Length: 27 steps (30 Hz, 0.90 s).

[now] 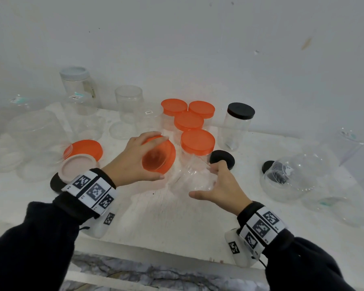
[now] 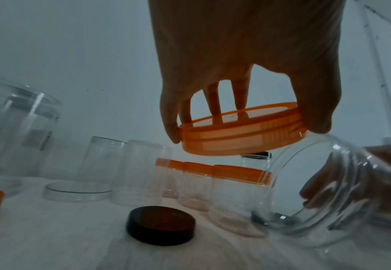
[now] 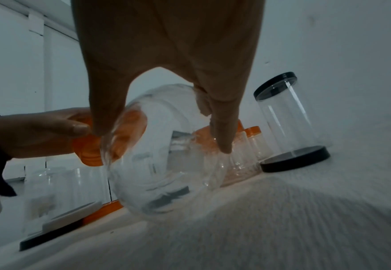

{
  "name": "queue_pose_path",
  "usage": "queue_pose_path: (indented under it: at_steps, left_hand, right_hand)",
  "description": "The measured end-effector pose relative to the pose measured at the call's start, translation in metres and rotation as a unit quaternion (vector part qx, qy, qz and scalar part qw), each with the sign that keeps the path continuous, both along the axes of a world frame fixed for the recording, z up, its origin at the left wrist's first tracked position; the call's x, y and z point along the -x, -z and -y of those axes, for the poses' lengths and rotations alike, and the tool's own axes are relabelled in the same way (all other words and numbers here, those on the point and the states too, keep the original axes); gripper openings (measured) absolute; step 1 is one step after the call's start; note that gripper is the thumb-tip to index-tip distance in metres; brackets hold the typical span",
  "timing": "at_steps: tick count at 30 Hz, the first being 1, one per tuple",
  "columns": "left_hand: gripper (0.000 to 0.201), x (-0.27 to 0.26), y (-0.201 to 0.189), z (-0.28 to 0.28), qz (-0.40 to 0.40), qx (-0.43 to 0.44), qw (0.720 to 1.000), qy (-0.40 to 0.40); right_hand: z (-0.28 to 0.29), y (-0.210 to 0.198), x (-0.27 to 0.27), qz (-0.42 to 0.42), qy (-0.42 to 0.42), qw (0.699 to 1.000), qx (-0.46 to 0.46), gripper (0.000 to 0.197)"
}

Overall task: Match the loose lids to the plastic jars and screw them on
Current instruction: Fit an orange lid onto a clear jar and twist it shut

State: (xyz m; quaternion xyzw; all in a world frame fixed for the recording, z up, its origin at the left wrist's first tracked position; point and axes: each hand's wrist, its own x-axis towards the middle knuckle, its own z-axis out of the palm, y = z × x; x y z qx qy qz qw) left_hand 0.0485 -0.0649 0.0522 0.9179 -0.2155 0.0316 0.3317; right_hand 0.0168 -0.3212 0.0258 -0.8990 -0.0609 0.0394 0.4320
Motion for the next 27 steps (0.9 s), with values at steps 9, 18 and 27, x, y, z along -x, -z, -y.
queue_pose_path:
  at_steps: [9,18,27]
  left_hand:
    - [0.105,0.005,0.000,0.029,-0.008,0.035,0.999,0.024]
    - [0.109,0.010,0.000,0.057,-0.030,0.019,0.997,0.068]
    - [0.106,0.015,0.008,0.081,-0.015,-0.063,0.989,0.133]
  right_hand:
    - [0.019,0.005,0.008,-0.058,-0.021,0.998,-0.018,0.096]
    - [0.037,0.012,0.020,-0.139,-0.043,0.989,-0.040,0.105]
    - [0.031,0.019,0.019,-0.125,-0.048,0.988,-0.076,0.093]
